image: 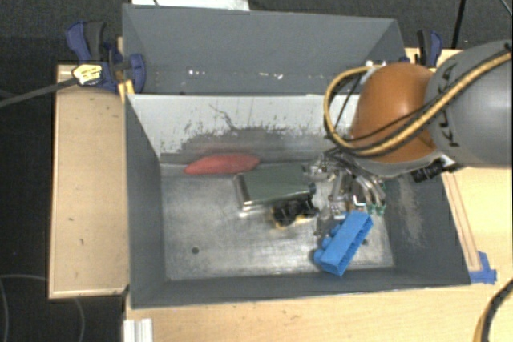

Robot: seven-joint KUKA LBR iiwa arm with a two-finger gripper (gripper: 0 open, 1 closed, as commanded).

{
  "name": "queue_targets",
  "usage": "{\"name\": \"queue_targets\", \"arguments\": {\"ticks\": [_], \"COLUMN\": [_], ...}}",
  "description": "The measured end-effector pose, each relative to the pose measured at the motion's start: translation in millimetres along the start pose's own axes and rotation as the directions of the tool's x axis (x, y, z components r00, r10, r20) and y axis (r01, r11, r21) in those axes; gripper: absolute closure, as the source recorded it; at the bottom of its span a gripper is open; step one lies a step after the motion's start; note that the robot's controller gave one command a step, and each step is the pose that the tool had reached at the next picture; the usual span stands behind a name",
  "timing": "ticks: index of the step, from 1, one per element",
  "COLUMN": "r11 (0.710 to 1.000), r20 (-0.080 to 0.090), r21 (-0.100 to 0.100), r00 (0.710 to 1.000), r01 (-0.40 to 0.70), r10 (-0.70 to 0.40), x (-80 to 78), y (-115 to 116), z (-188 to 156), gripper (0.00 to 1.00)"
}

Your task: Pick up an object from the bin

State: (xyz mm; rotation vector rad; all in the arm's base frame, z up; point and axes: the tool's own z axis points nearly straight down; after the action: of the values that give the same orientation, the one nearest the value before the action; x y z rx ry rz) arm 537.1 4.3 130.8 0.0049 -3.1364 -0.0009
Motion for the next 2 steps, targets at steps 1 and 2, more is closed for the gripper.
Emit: {"name": "queue_targets", "arguments": {"ticks": [1, 2], "r11": [1.000, 0.996], "r20": [0.008, 0.015], "r21": [0.000, 0.000], "r00": [1.000, 0.996], "r01": [0.000, -0.089], "r10": [0.000, 0.089], "x": [-1.9, 9.1], "y": [0.0, 20.4], "z": [-4.3, 21.5], "gripper": [0.00, 0.00]}}
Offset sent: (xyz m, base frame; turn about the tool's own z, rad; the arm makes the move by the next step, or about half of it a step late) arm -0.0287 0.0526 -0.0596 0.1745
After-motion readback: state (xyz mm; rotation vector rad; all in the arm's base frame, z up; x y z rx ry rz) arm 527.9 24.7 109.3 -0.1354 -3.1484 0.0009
